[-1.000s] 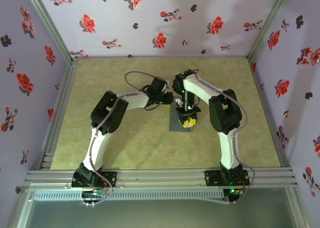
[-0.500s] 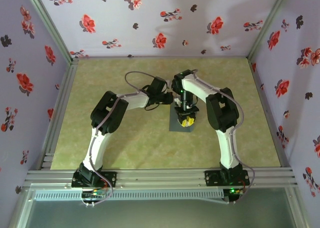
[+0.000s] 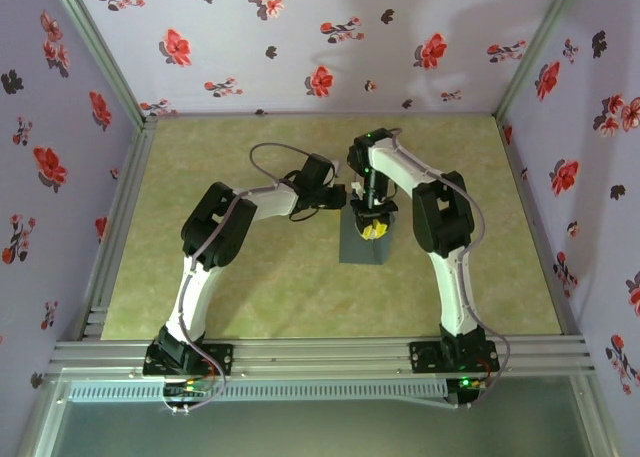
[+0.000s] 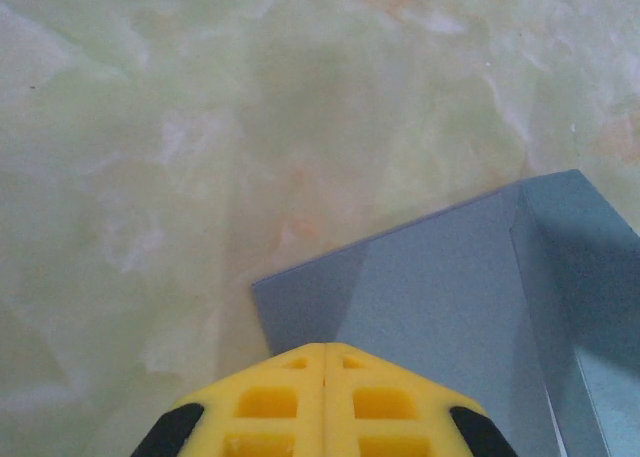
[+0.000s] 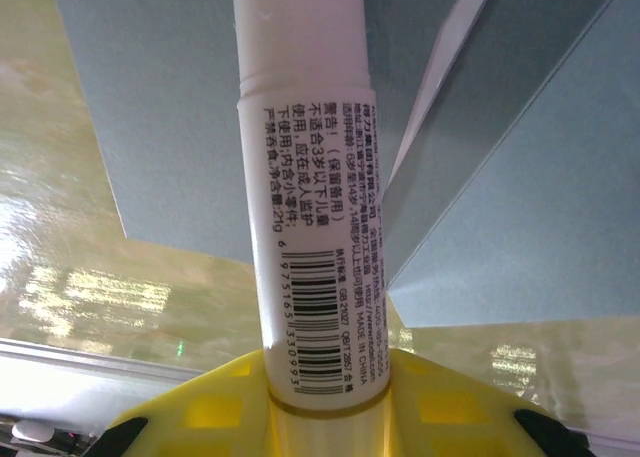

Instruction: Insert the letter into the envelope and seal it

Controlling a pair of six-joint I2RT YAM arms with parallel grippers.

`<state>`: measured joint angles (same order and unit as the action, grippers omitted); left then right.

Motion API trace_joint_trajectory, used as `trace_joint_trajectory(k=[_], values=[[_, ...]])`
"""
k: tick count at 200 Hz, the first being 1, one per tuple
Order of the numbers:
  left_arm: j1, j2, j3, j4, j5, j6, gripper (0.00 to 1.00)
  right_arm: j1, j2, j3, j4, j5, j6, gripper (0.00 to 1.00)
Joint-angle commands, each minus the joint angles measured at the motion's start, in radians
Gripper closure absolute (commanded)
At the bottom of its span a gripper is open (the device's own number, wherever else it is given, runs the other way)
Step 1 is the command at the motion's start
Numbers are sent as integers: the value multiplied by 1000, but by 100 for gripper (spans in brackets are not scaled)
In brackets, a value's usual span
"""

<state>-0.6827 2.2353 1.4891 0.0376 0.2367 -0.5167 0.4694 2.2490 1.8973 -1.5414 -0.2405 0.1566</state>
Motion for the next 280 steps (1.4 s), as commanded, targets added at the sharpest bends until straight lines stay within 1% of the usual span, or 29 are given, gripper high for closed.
trace_joint_trajectory(k=[1, 45, 76, 173, 200, 243, 280], values=[[-14, -5, -23, -76, -5, 14, 100, -7, 35, 39, 1, -4, -5, 100], [-17, -2, -21, -77, -5, 14, 100, -11, 50, 82, -14, -1, -5, 100], [-14, 0, -23, -77, -7, 12, 100, -11, 30, 68, -24, -5, -9, 100], [-14, 4, -27, -77, -19, -6, 100, 31, -134, -128, -35, -14, -14, 100], [-15, 4, -28, -76, -19, -9, 100, 41, -158, -179, -33, -22, -16, 100], [-15, 2, -31, -76, -19, -9, 100, 43, -147, -219, -17, -26, -26, 100], [-15, -6, -36, -76, -19, 0, 100, 24, -105, -178, -4, -13, -25, 100]])
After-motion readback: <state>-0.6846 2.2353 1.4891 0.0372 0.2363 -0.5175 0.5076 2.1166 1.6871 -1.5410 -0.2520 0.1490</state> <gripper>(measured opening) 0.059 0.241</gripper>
